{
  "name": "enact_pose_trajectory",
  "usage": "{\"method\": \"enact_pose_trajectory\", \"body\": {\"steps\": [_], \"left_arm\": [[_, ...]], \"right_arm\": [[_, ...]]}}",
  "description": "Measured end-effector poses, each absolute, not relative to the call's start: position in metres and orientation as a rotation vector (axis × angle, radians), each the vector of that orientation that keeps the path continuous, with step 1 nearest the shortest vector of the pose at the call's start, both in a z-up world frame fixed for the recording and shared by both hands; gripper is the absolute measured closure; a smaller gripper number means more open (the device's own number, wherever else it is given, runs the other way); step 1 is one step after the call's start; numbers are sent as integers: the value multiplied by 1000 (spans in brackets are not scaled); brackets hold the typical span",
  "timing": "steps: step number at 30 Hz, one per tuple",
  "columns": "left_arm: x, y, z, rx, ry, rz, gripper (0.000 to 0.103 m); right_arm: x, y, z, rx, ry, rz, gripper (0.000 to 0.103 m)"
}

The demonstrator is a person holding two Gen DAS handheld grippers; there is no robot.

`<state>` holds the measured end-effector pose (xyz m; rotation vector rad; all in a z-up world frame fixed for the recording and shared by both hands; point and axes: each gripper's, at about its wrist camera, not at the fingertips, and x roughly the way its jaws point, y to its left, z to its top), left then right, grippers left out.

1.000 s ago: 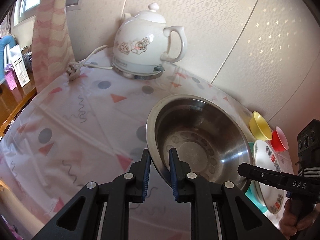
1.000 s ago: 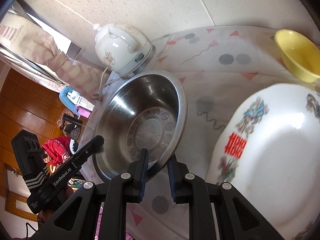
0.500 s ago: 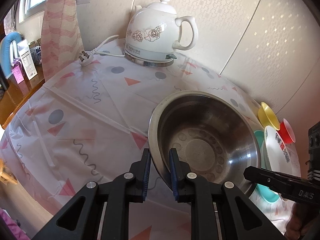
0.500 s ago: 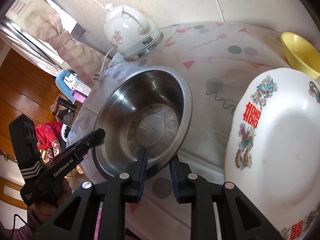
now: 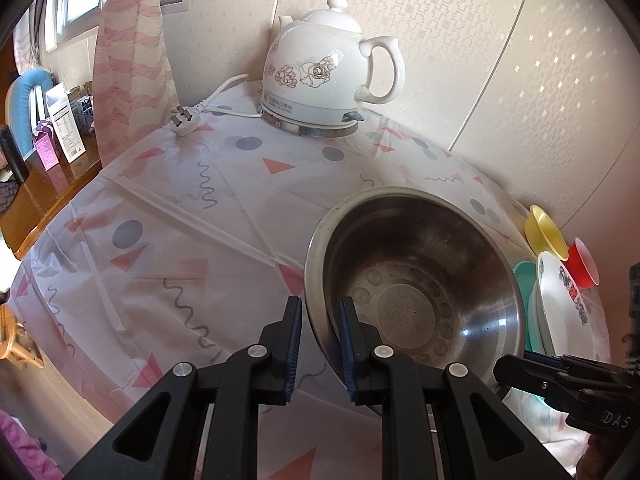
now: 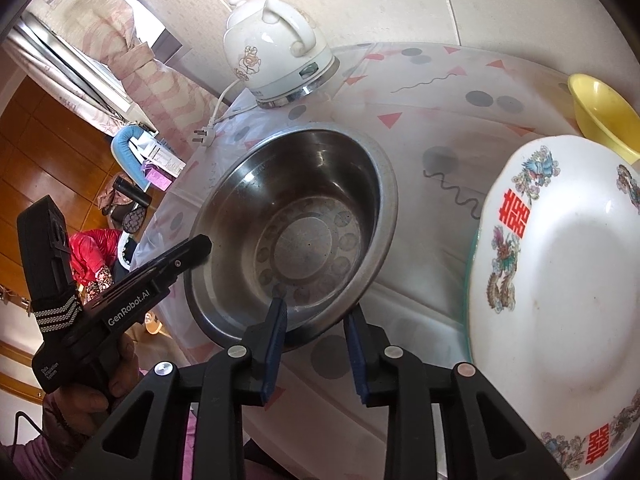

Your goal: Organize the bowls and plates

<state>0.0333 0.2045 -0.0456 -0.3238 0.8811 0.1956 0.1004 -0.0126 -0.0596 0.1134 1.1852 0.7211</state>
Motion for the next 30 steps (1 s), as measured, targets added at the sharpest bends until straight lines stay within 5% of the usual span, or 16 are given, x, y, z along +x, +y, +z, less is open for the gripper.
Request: {"method": "enact_pose_trajectory", "body": {"steps": [30], "left_arm": [[33,142,10,-184,791,110,83]], "right_arm": [[100,-114,-19,286,980,587,73]]}}
